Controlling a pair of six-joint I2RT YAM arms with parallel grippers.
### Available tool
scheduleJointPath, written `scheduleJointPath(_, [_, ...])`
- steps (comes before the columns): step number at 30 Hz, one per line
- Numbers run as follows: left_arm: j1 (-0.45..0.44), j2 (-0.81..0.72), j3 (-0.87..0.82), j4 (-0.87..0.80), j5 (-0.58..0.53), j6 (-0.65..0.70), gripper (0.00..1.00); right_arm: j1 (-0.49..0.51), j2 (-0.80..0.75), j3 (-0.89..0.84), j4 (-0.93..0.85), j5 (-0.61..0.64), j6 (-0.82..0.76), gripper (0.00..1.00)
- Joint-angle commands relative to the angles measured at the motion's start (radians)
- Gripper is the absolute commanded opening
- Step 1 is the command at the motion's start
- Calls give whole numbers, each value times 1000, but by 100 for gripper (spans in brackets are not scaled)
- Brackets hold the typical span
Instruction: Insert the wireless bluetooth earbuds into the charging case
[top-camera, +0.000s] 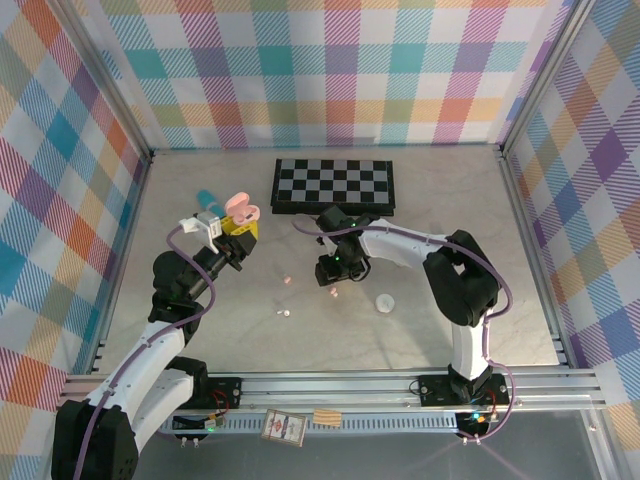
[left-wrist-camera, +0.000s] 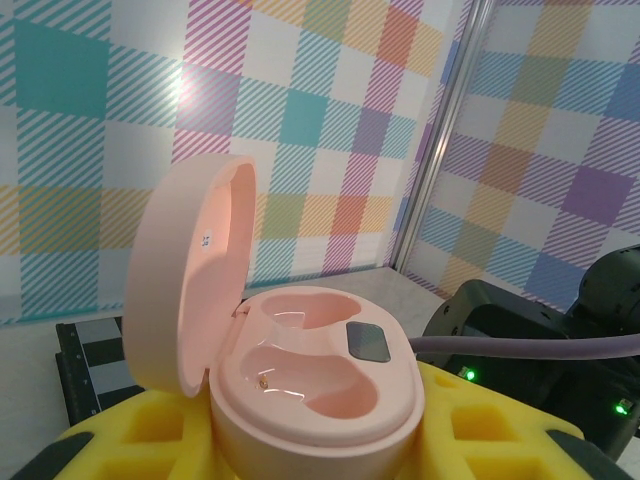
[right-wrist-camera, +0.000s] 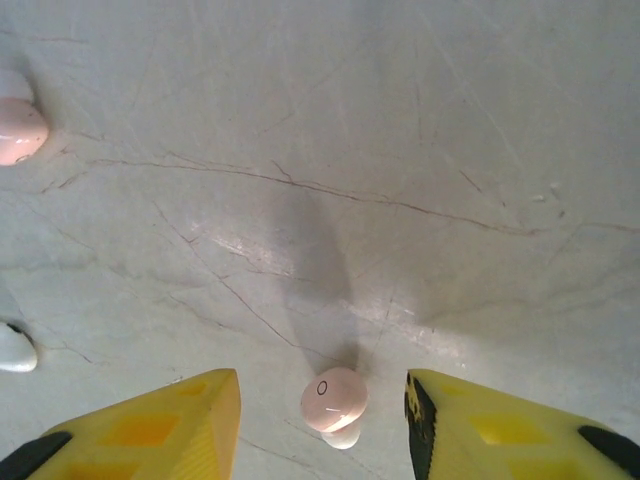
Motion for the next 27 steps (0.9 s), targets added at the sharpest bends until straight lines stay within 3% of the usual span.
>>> scheduleJointPath(1, [12,-2,23,43,25,16,33,7,0,8,-72,30,124,46])
scheduleJointPath(8, [12,0,23,44,31,16,33,9,24,5,-58,-19,181,43])
scheduleJointPath(27, [11,3,20,45,45,19,33,13,66,20,-54,-34,145,23])
